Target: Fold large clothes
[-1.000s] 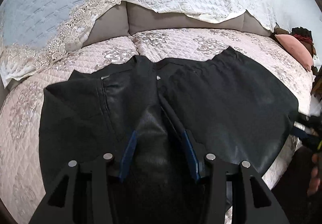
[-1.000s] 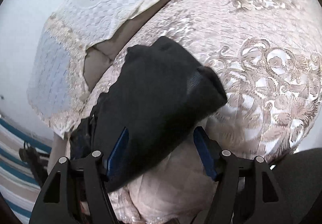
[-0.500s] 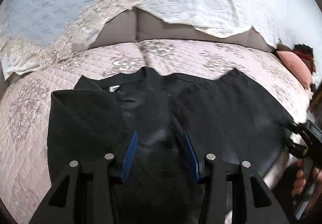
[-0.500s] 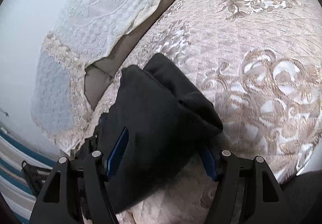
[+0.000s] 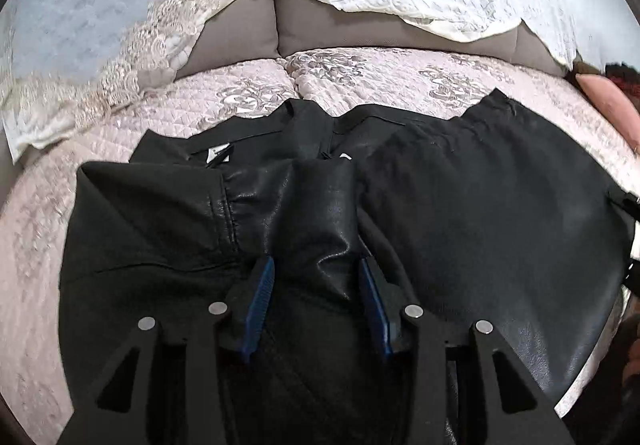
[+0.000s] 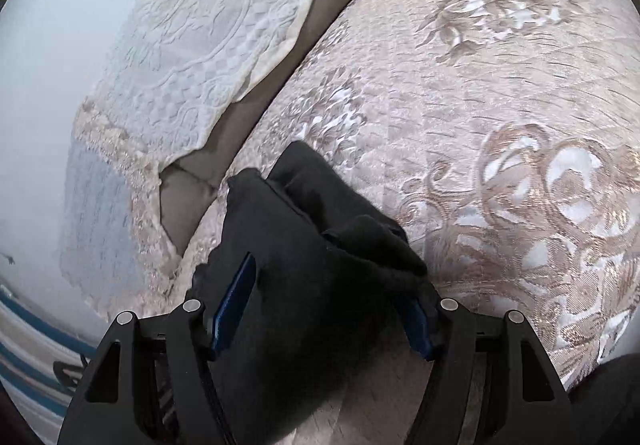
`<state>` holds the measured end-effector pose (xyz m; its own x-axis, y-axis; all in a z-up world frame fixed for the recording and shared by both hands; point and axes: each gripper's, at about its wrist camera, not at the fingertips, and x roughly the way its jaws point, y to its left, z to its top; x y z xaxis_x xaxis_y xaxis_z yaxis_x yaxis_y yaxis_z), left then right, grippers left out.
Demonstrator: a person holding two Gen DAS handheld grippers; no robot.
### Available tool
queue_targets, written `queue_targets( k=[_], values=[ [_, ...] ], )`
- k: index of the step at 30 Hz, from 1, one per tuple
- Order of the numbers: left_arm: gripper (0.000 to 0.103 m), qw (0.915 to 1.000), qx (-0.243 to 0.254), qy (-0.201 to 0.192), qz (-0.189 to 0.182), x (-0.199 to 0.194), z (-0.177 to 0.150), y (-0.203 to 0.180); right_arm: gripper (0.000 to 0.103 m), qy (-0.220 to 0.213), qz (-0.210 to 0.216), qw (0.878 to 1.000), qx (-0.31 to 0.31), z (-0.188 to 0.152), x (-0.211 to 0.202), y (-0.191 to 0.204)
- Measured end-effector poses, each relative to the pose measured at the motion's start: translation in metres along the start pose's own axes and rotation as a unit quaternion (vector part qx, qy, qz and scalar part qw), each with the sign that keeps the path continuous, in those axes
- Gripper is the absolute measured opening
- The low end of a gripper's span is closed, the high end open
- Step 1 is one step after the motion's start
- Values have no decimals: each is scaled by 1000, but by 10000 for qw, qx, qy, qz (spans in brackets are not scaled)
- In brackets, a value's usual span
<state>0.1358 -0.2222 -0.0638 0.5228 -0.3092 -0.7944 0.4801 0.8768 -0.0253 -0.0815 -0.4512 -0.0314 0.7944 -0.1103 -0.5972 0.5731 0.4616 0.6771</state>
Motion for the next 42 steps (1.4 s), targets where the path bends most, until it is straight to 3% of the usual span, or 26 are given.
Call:
queue_targets(
  k=[2,3,5,8,14,18,22,28,32,36,42],
  values=[
    [44,10000,-49,-10,-57,1,0,3,57,57,-218,9997,-37,2,6,1],
    [44,10000,-19,-19,-29,1,-1,1,42,89,-313,9994,-69,5,9,3],
    [44,10000,66,-41,58,2,-1,-2,27,318,-92,9994,77,11,14,1],
    [44,9999,94,-64,97,2,-1,-3,20,292,221,9990,-263,15,-1,26],
    [45,9999,111,-77,16,-6,2,0,19,352,1398,9819,-1227,5,-39,125],
    [44,9936,-772,-142,-812,-39,7,40,18,685,1977,9608,-1820,-24,-45,183],
    [44,9869,-1317,-611,-708,-85,-1,92,18,1178,2239,9413,-2233,-67,-32,221],
    [44,9767,-2001,-575,-522,-107,-35,166,18,2227,2252,9083,-2733,-157,15,245],
    [43,9678,-2438,-360,-509,-102,-60,194,18,2855,1793,8825,-3279,-226,57,238],
    [43,9594,-2686,-316,-796,-103,-61,204,18,2839,1632,8744,-3581,-248,64,228],
    [48,9700,-2117,-491,-1091,-99,-17,180,20,2713,1717,8645,-3867,-250,65,227]
  ],
)
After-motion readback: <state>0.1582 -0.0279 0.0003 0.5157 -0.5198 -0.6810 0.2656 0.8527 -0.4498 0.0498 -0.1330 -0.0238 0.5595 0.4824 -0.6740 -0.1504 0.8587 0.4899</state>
